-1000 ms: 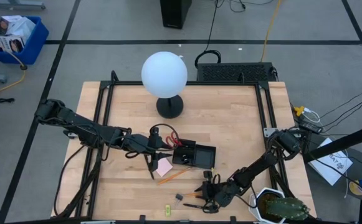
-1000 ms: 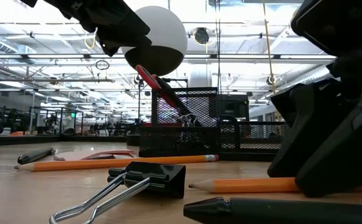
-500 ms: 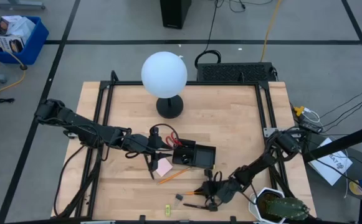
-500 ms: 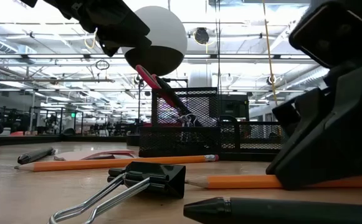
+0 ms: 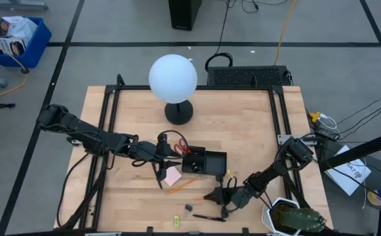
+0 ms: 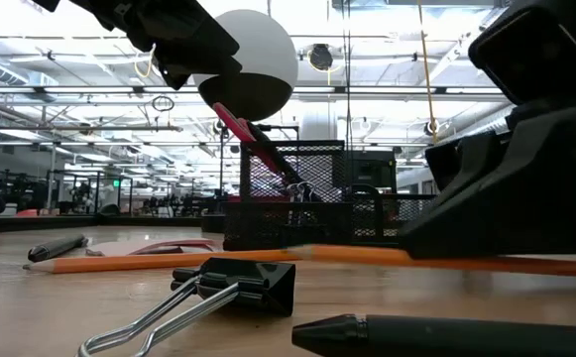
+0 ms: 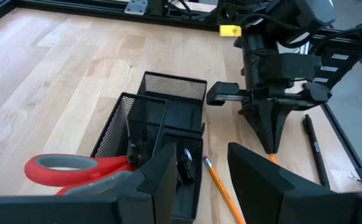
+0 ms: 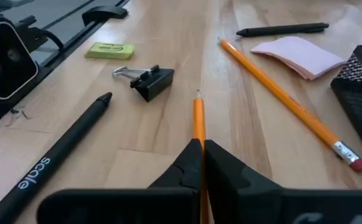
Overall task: Pick and place office supplies into organizer
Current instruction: Put the yellow pencil into the desk organizer
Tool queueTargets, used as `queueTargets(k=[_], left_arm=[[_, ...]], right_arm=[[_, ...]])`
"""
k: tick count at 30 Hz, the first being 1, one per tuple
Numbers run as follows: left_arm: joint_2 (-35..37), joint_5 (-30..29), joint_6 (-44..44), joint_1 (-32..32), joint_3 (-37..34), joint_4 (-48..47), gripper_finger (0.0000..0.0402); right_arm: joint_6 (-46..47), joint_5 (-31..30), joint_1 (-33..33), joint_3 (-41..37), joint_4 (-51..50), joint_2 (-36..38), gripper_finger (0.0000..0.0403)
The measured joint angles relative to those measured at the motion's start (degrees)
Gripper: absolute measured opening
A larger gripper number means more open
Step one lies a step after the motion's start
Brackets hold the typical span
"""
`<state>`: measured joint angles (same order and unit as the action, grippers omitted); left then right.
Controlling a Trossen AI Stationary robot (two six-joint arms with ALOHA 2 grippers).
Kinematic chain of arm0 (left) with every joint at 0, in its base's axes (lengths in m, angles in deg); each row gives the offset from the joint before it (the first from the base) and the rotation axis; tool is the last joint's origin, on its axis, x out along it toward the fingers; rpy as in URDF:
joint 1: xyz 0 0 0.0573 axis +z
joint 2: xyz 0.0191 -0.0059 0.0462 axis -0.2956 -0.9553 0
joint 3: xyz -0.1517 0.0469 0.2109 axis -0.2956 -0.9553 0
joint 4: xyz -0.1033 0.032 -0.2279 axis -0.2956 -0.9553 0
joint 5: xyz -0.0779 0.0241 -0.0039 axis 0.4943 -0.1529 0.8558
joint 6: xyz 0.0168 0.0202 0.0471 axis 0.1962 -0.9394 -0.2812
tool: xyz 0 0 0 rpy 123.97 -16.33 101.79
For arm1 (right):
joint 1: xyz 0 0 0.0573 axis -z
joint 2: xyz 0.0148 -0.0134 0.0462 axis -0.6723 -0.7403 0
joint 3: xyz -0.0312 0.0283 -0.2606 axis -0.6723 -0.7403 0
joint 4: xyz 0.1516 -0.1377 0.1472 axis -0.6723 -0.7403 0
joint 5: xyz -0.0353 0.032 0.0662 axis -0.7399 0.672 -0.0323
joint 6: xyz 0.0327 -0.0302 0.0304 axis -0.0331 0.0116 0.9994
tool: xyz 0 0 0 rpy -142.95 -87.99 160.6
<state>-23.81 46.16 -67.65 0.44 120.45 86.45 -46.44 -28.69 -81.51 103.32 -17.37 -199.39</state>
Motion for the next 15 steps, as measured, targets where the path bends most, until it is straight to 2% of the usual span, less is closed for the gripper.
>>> queueTargets(k=[10, 15], left_arm=[[0.00, 0.00, 0.13, 0.00, 0.00, 0.08, 0.0150], [0.00, 0.15, 0.35, 0.00, 0.00, 0.09, 0.0150]], right_arm=[[-4.30, -0.36, 0.21, 0.07, 8.29, 0.07, 0.0002], [-3.25, 0.98, 0.24, 0.07, 7.87, 0.11, 0.0001]])
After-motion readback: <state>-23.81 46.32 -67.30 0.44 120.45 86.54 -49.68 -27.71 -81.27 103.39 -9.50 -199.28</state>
